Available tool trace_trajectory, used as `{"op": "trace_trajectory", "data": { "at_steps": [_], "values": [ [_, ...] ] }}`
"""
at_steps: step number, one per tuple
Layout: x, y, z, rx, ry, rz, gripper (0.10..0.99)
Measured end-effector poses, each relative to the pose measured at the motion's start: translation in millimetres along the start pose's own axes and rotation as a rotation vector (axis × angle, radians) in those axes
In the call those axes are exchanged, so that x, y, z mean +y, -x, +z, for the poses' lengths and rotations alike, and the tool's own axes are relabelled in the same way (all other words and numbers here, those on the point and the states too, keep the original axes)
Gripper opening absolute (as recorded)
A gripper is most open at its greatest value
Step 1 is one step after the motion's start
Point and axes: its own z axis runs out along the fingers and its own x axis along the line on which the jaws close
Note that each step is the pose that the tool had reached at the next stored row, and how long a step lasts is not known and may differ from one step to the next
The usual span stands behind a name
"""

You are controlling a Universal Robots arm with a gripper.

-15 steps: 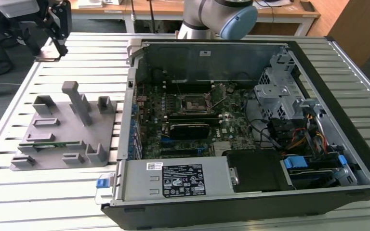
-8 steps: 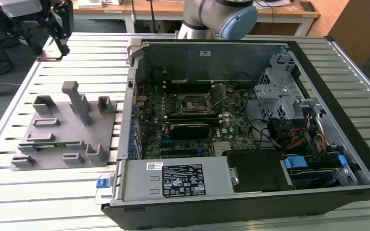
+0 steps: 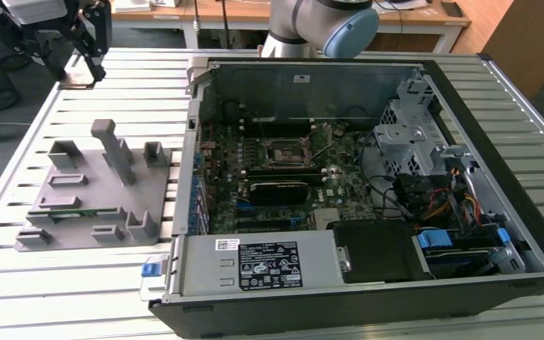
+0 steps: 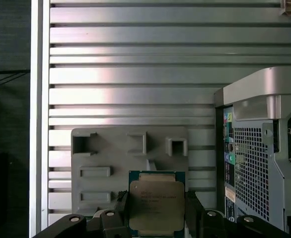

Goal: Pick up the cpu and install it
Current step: 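Pick up the cpu and move it towards the insertion slot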

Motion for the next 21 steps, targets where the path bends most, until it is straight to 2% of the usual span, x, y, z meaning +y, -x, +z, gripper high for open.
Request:
{"op": "trace_trajectory", "data": {
  "at_steps": [9,21],
  "values": [
    [1.7,6.1,0.1,0.0,-0.001,0.0,0.537],
    [3.2,18.1,0.2,0.0,-0.001,0.0,0.537]
  ]
}}
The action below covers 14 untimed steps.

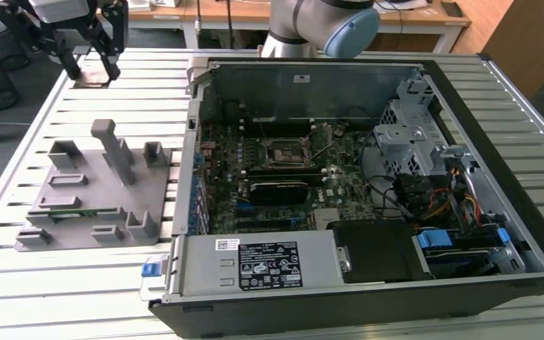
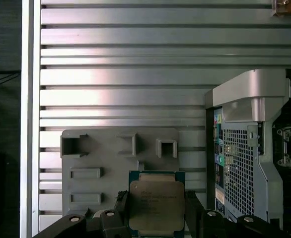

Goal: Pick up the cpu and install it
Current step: 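Pick up the cpu and move it towards the insertion slot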

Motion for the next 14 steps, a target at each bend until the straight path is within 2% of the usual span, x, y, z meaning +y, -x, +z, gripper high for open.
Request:
{"op": "trace_trajectory", "data": {
  "at_steps": [14],
  "values": [
    [1.8,14.6,0.2,0.0,0.0,0.0,0.537]
  ]
}}
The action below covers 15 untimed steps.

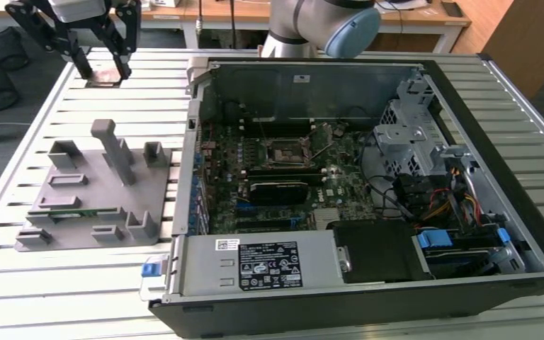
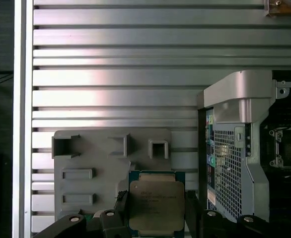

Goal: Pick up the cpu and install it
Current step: 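Pick up the cpu and move it towards the insertion slot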

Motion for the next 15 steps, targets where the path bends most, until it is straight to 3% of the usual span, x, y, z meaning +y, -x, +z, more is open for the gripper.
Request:
{"op": "trace_trajectory", "data": {
  "at_steps": [15],
  "values": [
    [1.7,15.1,0.1,0.0,0.0,0.0,0.537]
  ]
}}
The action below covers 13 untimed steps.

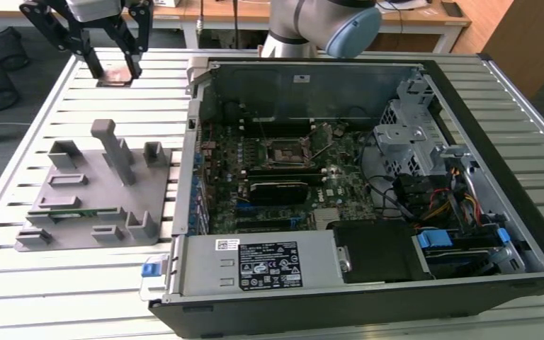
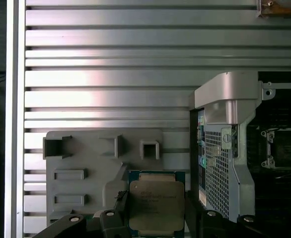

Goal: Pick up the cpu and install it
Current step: 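Pick up the cpu and move it towards the insertion slot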

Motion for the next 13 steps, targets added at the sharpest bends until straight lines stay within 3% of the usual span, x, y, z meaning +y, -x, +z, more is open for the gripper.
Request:
{"op": "trace_trajectory", "data": {
  "at_steps": [13],
  "values": [
    [1.8,13.8,0.2,-0.0001,0.0,0.0,0.537]
  ]
}}
